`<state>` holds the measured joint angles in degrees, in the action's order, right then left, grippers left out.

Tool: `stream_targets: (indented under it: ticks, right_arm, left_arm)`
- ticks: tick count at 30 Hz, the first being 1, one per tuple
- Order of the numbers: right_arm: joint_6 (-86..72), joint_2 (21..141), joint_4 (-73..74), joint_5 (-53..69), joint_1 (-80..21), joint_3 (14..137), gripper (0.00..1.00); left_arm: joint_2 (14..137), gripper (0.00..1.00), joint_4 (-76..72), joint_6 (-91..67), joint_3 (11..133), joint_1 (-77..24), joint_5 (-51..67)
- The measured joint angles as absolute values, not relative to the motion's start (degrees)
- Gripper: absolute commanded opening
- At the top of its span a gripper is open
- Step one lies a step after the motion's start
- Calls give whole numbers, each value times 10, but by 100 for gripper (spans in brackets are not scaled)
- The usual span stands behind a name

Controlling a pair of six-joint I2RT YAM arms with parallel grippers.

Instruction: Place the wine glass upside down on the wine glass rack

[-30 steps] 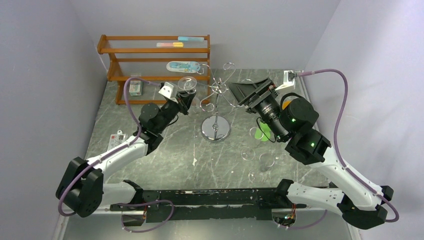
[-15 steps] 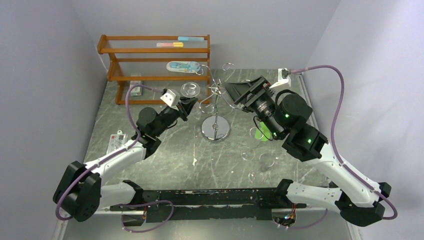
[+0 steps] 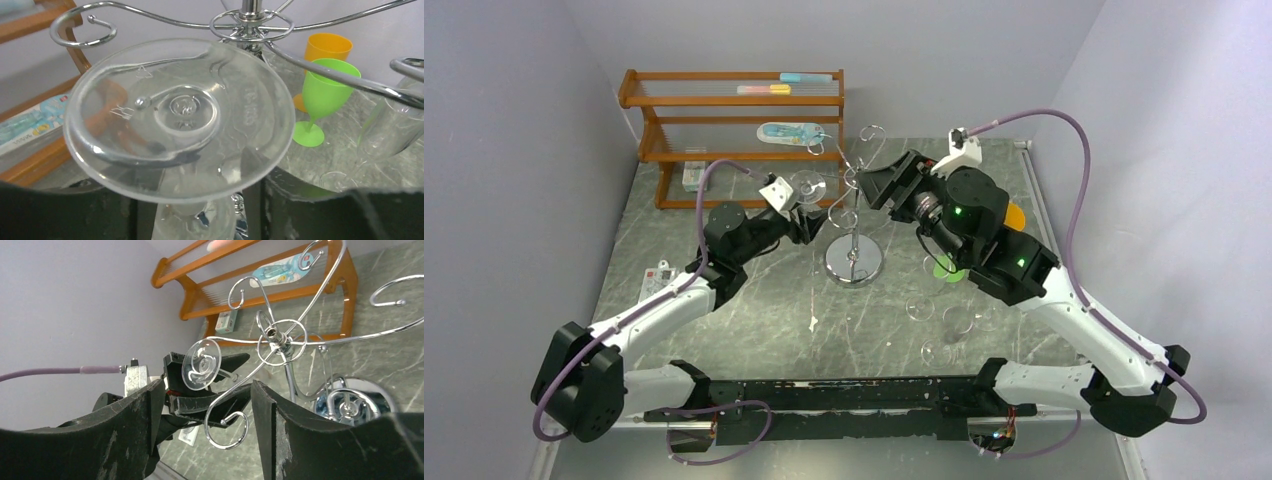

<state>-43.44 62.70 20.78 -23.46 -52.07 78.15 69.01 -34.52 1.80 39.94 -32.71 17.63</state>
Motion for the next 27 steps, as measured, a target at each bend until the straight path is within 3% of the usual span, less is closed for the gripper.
stream_targets:
  ticks: [12,15,19,27]
  right_arm:
    - [-379,599,305,-292,-521,830,73]
    - [-371,592,352,-323,-521,855,73]
    - [-371,583,423,-378,-521,874,73]
    - [-437,565,568,-465,-521,862,62]
  left_arm:
    - [585,75,-262,-57,388,-327,142]
    - [542,90,-214,-83,388,-327,117]
    - [499,94,-136,-116,388,-327,77]
    - [375,96,34,-171,388,-327,-9]
